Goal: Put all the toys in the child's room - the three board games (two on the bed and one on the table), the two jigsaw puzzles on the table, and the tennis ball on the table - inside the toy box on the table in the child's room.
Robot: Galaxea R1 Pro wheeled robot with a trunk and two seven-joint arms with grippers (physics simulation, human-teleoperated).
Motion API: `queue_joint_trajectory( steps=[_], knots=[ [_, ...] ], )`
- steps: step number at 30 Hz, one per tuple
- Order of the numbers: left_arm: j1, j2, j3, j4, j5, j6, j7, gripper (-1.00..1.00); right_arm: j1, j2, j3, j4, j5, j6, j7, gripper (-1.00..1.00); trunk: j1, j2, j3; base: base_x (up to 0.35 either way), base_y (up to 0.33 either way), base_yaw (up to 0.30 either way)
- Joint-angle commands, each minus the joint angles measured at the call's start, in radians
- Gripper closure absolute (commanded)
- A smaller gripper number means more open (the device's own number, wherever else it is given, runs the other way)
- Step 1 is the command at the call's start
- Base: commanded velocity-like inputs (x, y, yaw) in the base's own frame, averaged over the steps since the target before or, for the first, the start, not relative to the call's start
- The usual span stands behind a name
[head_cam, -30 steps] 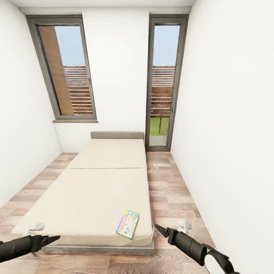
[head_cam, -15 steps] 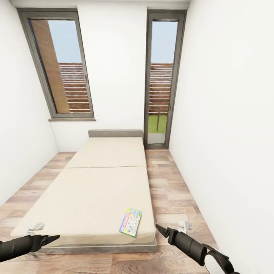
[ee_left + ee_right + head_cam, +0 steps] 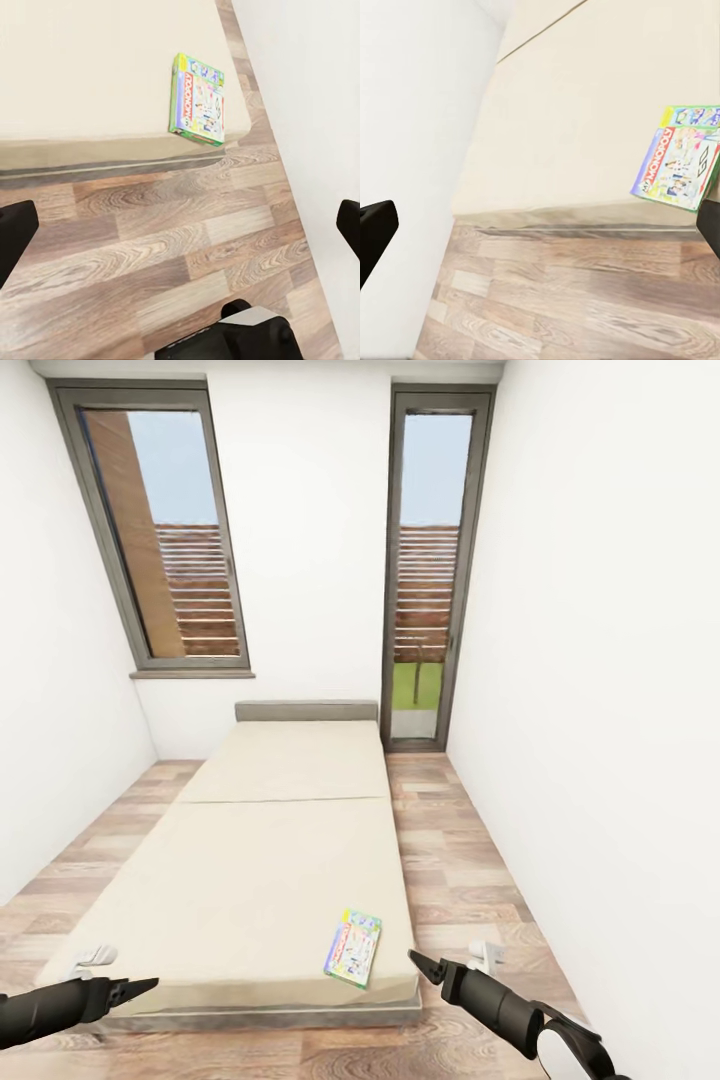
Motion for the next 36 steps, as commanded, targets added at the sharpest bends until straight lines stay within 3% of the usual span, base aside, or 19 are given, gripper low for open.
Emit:
queue_joint_trajectory(
  steps=[1, 32, 36],
  knots=[
    [-0.001, -0.001, 0.003, -0.001, -0.008, 0.01, -0.008, -1.0, -0.001, -0.001, 0.001, -0.001, -0.007, 0.004, -0.001, -1.0, 0.001, -0.002, -0.002, 0.055, 0.118, 0.0],
    [-0.001, -0.004, -0.001, 0.0, -0.007, 0.03, -0.022, -1.0, -0.001, -0.001, -0.001, -0.002, -0.009, 0.003, -0.004, -1.0, 0.001, -0.002, -0.002, 0.023, 0.047, 0.0],
    [-0.001, -0.024, -0.004, 0.0, -0.008, 0.056, -0.048, -1.0, -0.001, -0.001, -0.001, -0.004, -0.009, 0.003, -0.004, -1.0, 0.001, -0.002, -0.002, 0.0, 0.0, 0.0]
  ],
)
